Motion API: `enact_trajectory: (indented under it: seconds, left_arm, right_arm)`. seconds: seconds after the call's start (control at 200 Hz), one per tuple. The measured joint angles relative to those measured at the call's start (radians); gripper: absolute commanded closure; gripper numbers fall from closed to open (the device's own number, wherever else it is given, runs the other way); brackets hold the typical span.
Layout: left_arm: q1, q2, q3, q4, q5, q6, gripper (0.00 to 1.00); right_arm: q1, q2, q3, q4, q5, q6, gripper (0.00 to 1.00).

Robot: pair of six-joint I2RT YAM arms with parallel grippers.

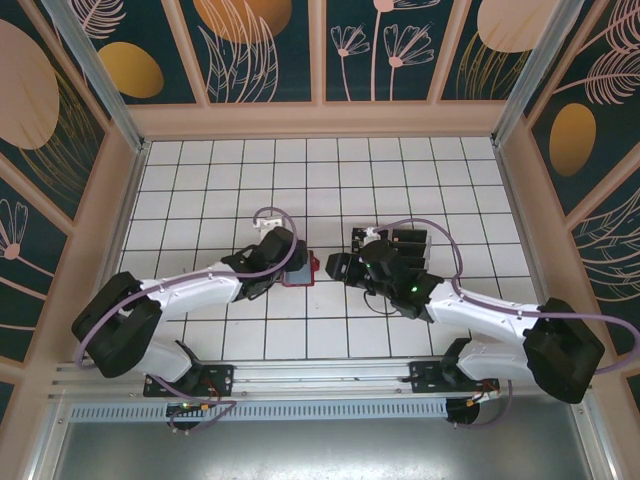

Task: Put the credit cards into the card holder

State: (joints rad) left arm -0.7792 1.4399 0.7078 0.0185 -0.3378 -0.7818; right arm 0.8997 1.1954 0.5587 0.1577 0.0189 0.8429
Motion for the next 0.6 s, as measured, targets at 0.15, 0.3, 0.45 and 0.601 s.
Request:
enact_trajectory:
  seconds: [0.15, 0.3, 0.45, 0.601]
  left_arm:
    - [0.067, -0.063, -0.074, 0.0, 0.008, -0.01, 0.33]
    - [0.104, -0.101, -0.126, -0.001, 0.012, -0.016, 0.32]
    - [0.12, -0.116, -0.152, -0.005, 0.015, -0.016, 0.29]
    - [0.139, -0.117, -0.172, -0.006, 0.015, -0.022, 0.27]
  right_arm:
    - [0.015, 0.109, 0.051, 0.005, -0.035, -0.002, 0.53]
    - [0.03, 0.224, 0.118, 0.036, -0.077, -0.008, 0.55]
    - [0.03, 0.336, 0.196, 0.08, -0.117, -0.008, 0.56]
    - [0.029, 0.445, 0.265, 0.106, -0.141, -0.017, 0.56]
